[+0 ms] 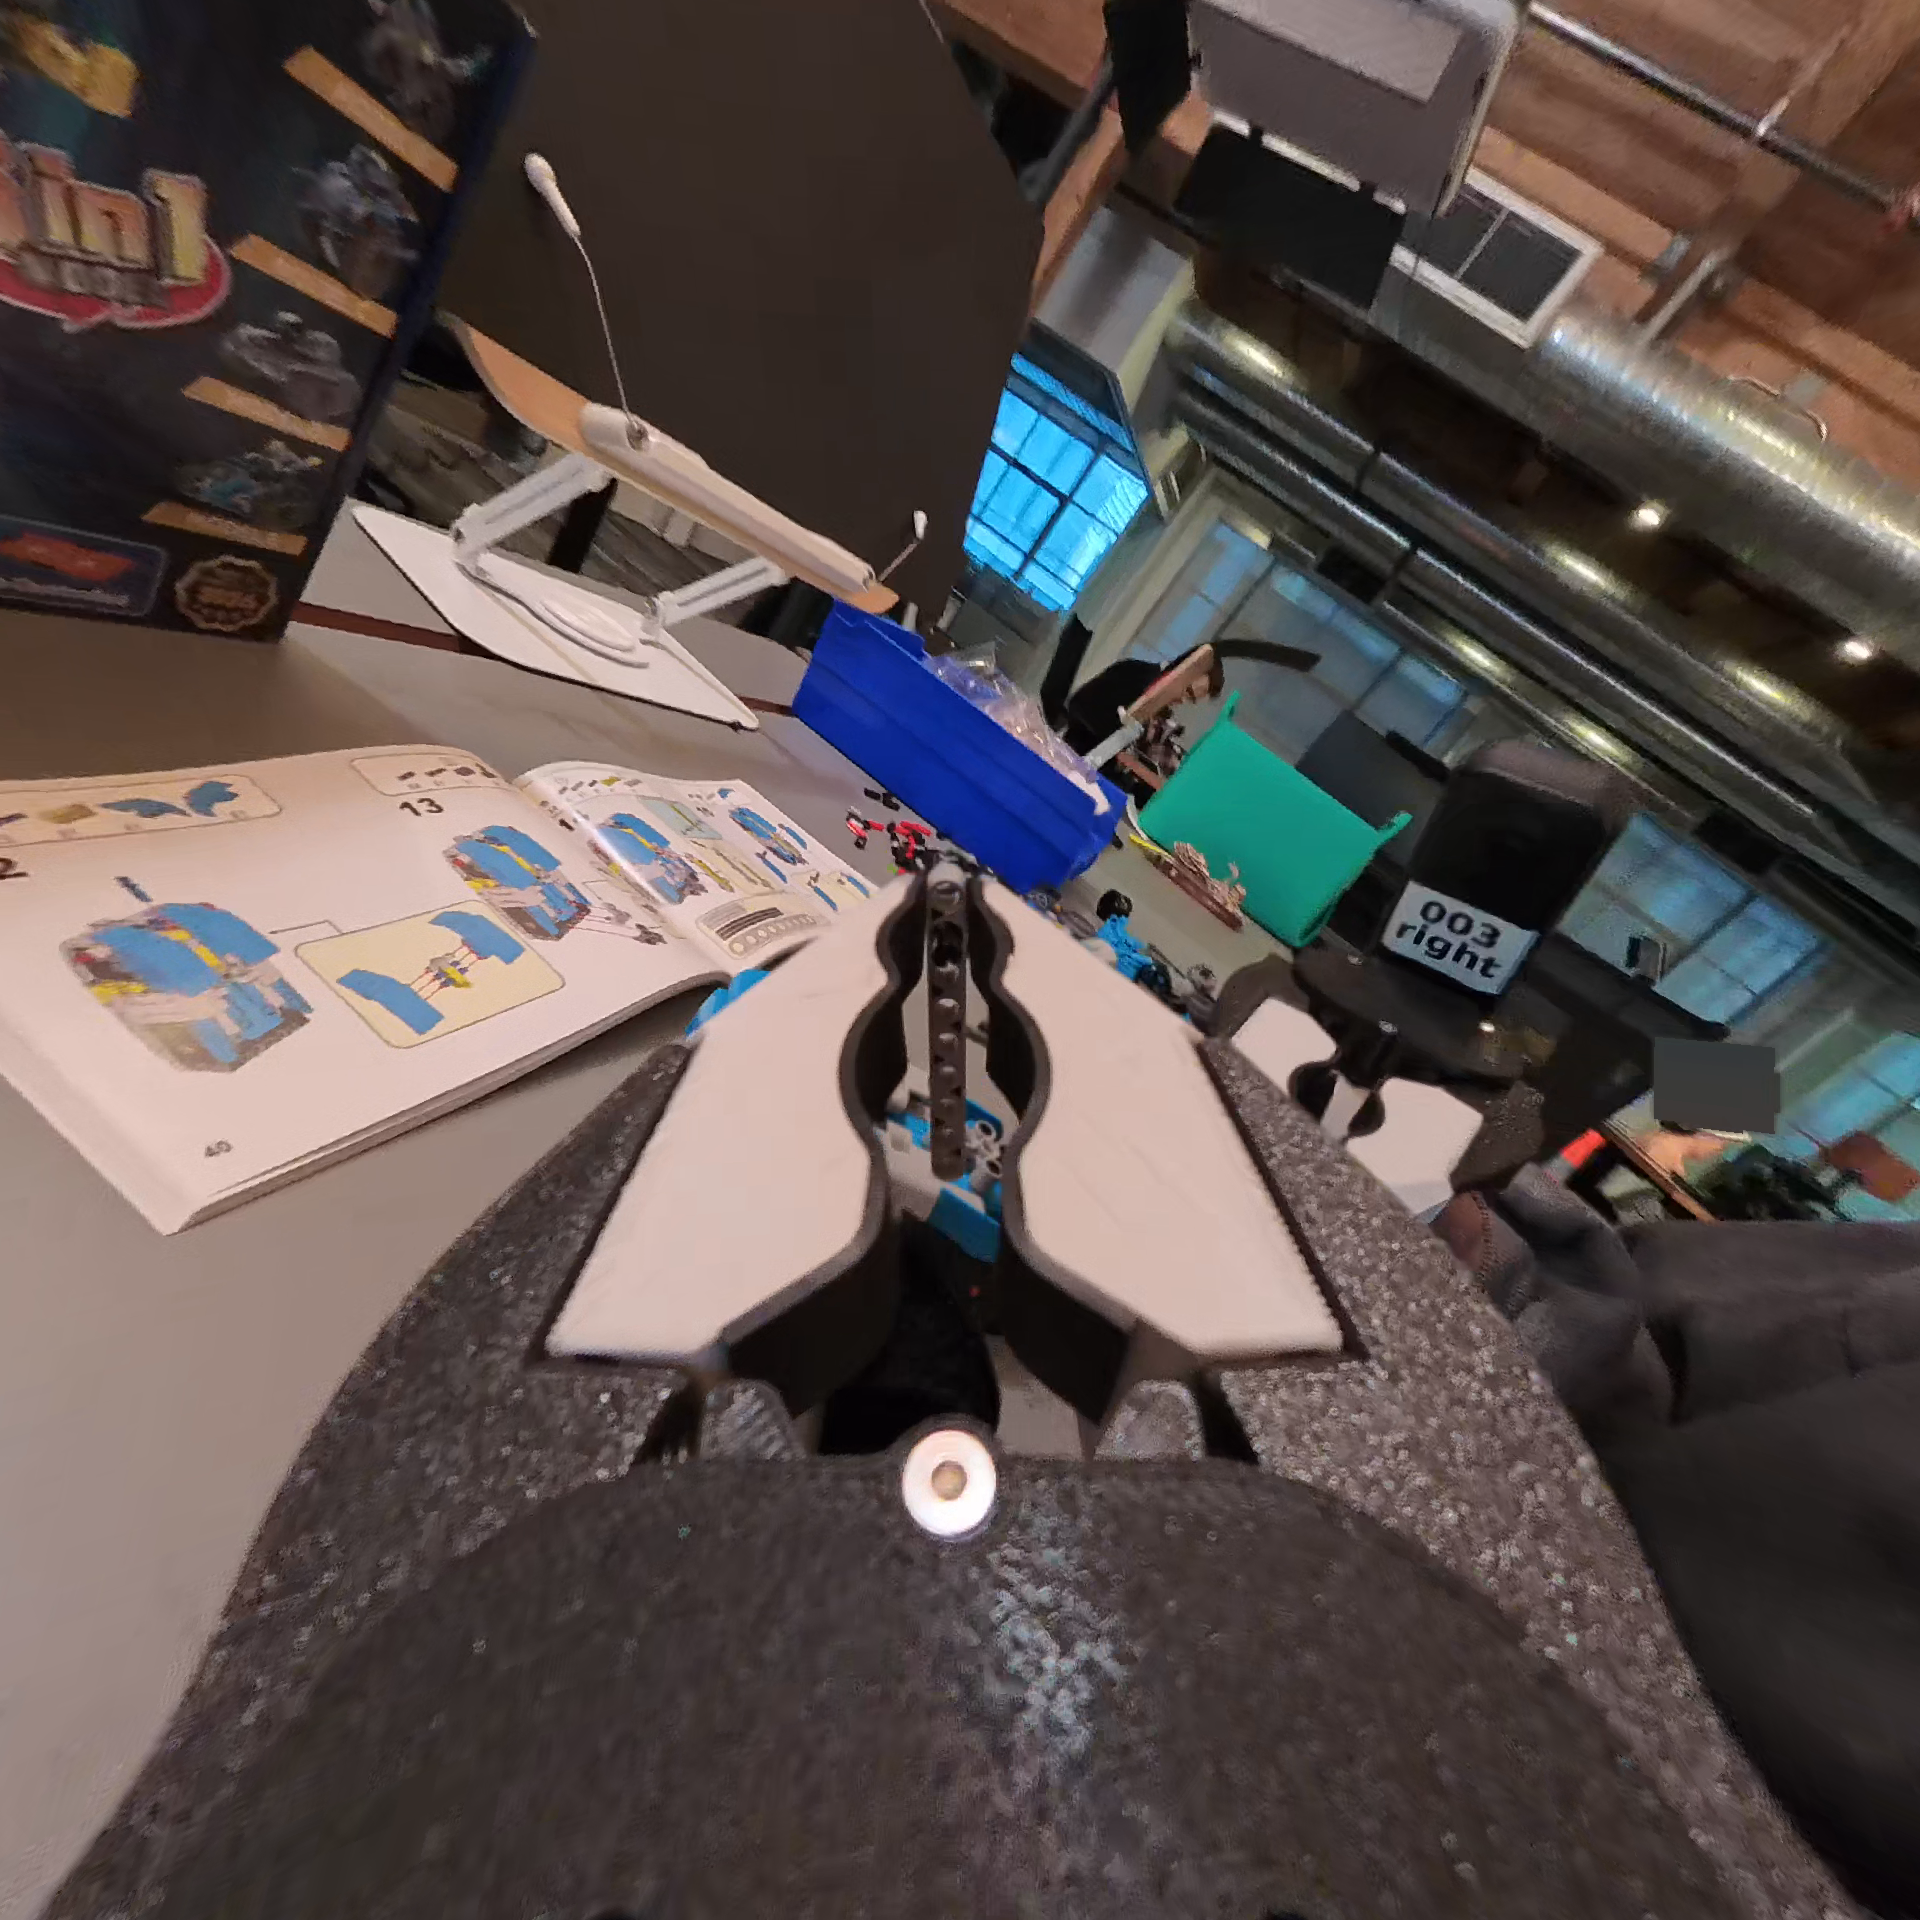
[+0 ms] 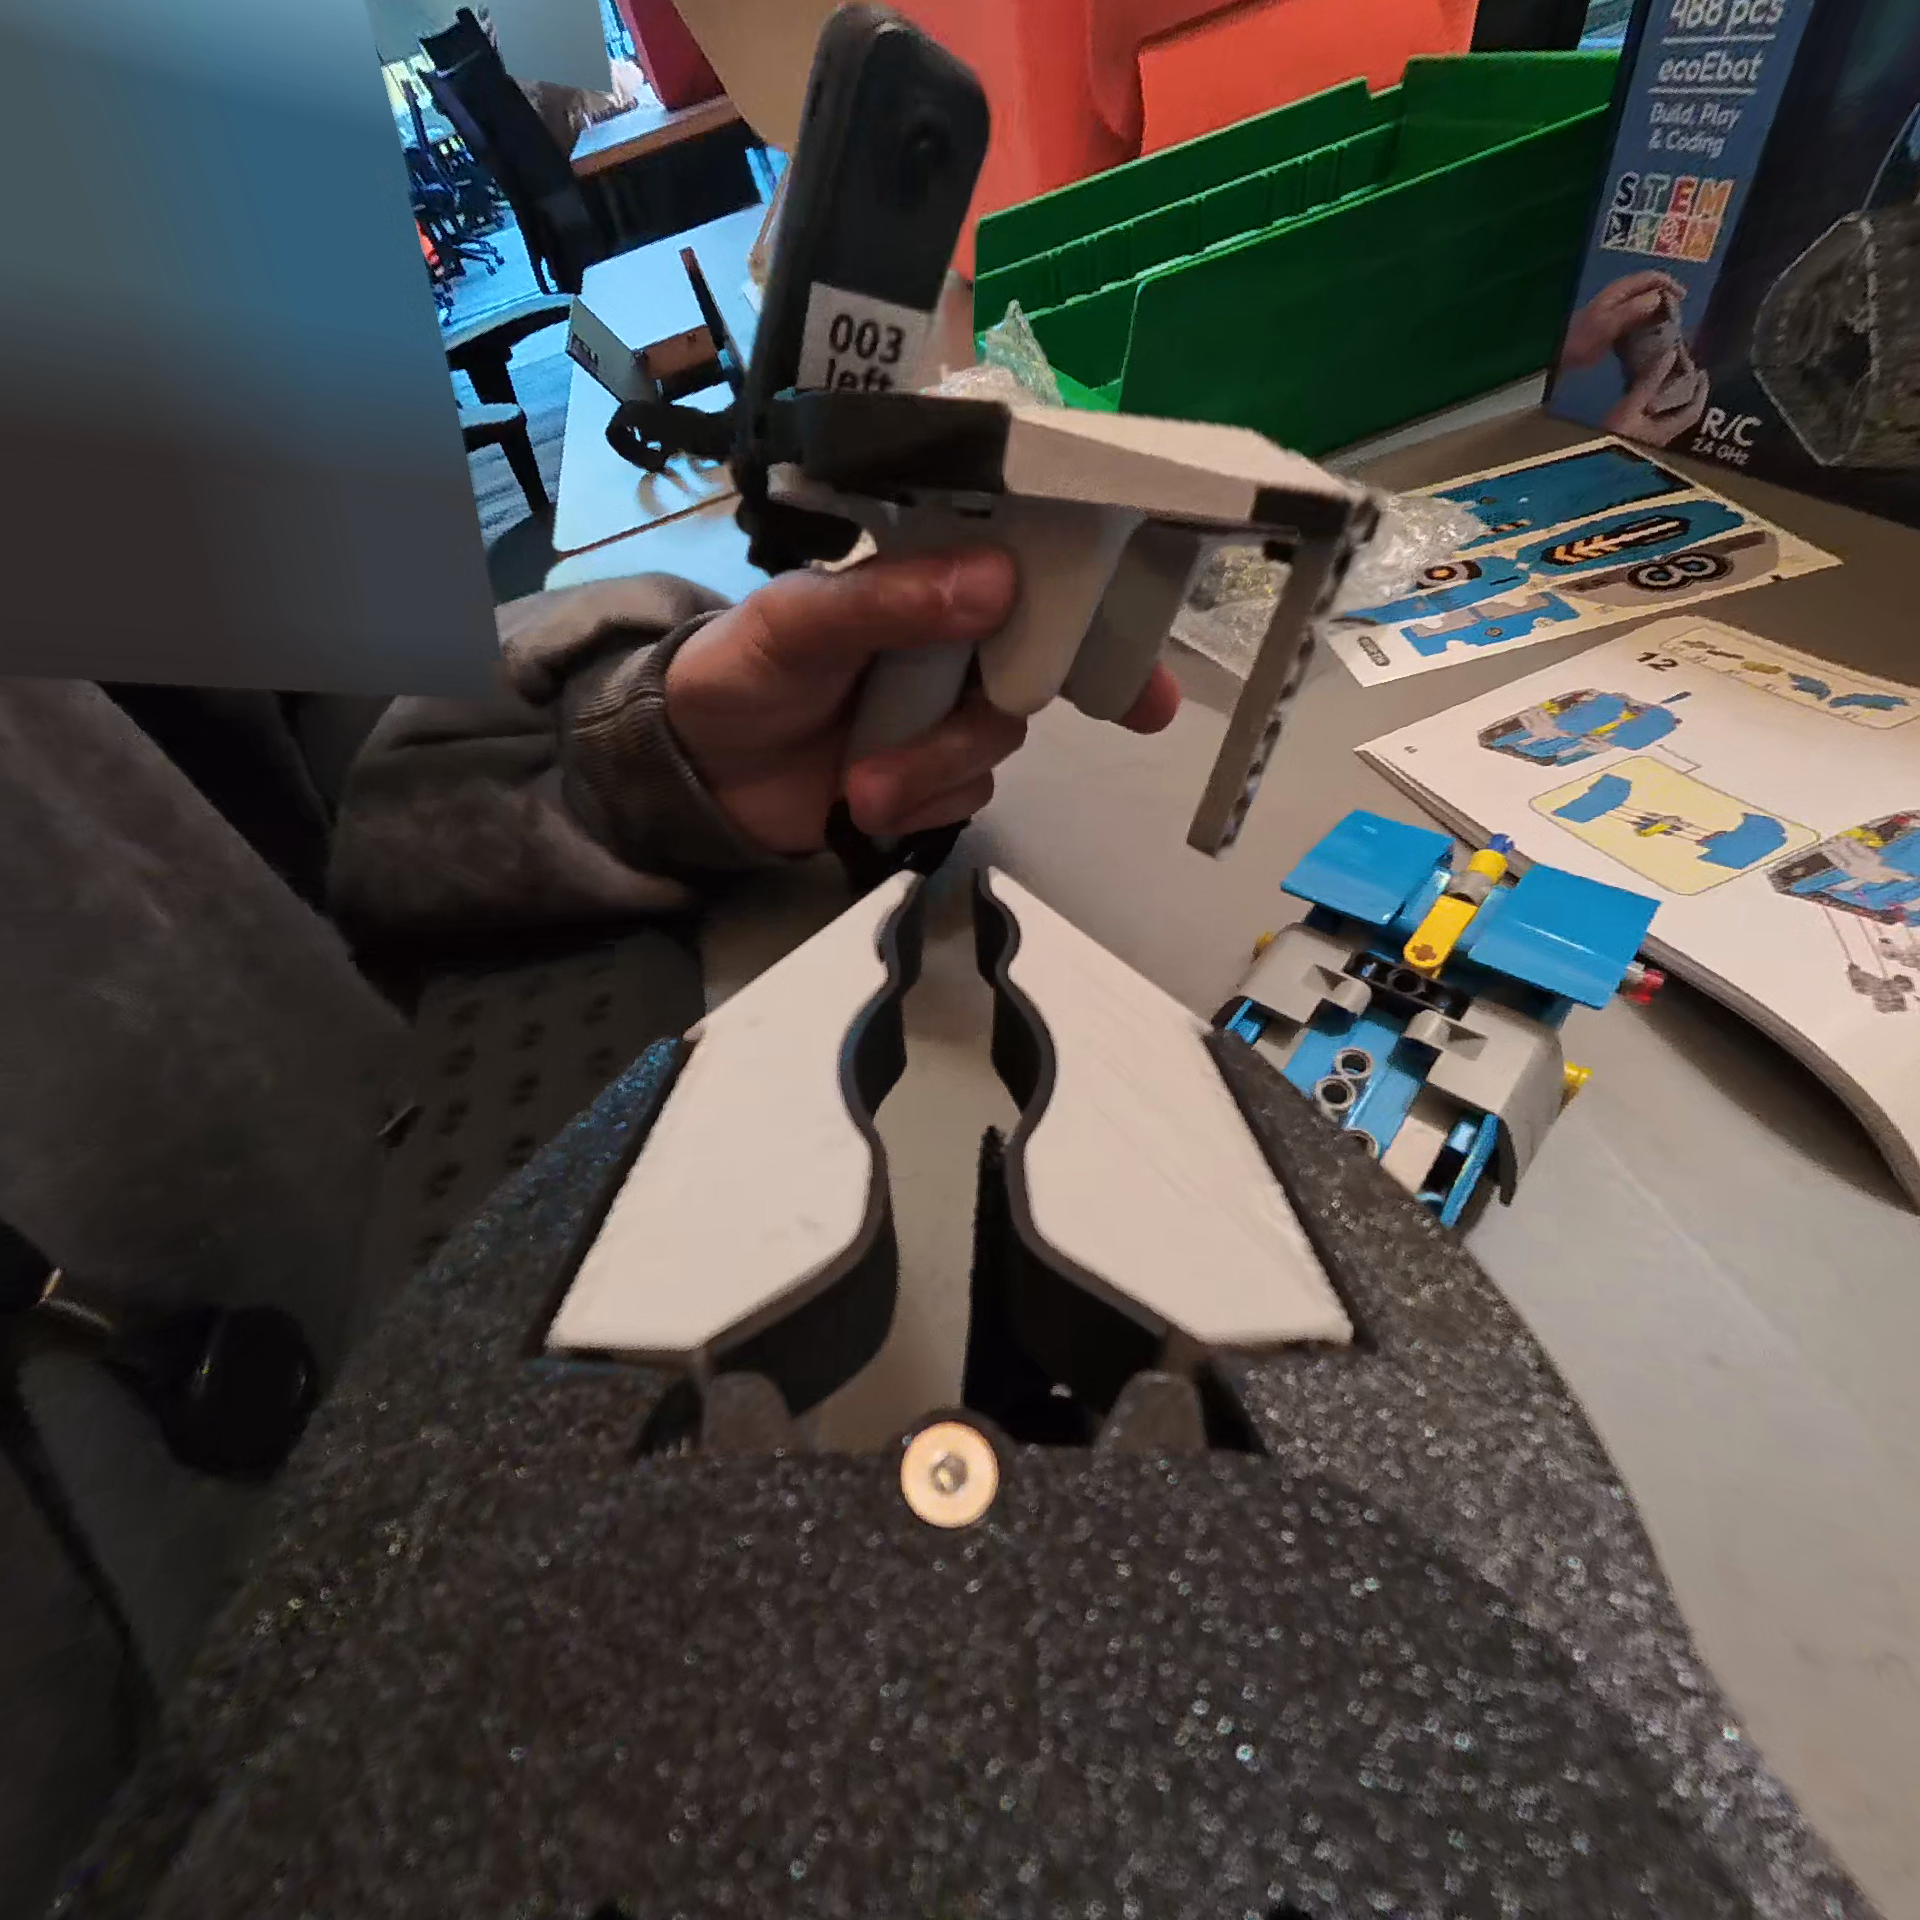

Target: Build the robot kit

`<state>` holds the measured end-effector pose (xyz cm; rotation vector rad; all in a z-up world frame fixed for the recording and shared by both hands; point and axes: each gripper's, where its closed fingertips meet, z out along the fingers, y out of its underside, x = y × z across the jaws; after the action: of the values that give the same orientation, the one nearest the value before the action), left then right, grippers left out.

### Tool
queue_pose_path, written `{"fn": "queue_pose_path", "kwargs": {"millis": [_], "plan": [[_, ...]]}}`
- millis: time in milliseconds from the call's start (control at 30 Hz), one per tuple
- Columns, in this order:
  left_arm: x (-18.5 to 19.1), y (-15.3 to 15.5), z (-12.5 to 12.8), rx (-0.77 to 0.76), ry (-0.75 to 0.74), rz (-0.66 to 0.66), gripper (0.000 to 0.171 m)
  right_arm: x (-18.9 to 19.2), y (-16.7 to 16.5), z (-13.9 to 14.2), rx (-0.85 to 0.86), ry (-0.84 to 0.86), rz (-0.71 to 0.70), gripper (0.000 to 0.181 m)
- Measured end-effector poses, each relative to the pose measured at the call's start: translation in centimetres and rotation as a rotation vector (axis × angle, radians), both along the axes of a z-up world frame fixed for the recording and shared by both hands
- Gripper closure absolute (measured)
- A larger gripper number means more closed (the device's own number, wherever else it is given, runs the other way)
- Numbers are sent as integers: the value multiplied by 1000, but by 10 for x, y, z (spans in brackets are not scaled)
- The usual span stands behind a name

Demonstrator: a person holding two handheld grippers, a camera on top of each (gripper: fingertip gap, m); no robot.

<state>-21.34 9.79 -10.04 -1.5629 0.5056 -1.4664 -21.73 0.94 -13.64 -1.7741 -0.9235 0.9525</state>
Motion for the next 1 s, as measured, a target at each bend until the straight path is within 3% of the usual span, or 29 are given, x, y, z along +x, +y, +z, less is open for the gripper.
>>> {"fn": "queue_pose_path", "kwargs": {"millis": [200, 300, 400, 500, 600, 800, 1000], "plan": [[-30, -11, 29, 244, 58, 136, 164, -6, -12, 9, 10, 31, 65, 173], [-36, -15, 28, 287, 82, 158, 164, -25, -62, 8, 27, -1, 284, 169], [-35, -16, 22, 259, 86, 152, 165, -42, -116, -21, -18, -191, 467, 163], [-32, -17, 20, 251, 87, 141, 165, -55, -146, -42, 25, -370, 506, 167], [-28, -19, 19, 237, 80, 110, 165, -64, -164, -48, 41, -417, 512, 168], [-22, -23, 17, 235, 90, 80, 164, -70, -169, -65, 85, -501, 563, 152], [-23, -26, 20, 244, 83, 79, 164, -74, -169, -65, 303, -571, 709, 151]]}}
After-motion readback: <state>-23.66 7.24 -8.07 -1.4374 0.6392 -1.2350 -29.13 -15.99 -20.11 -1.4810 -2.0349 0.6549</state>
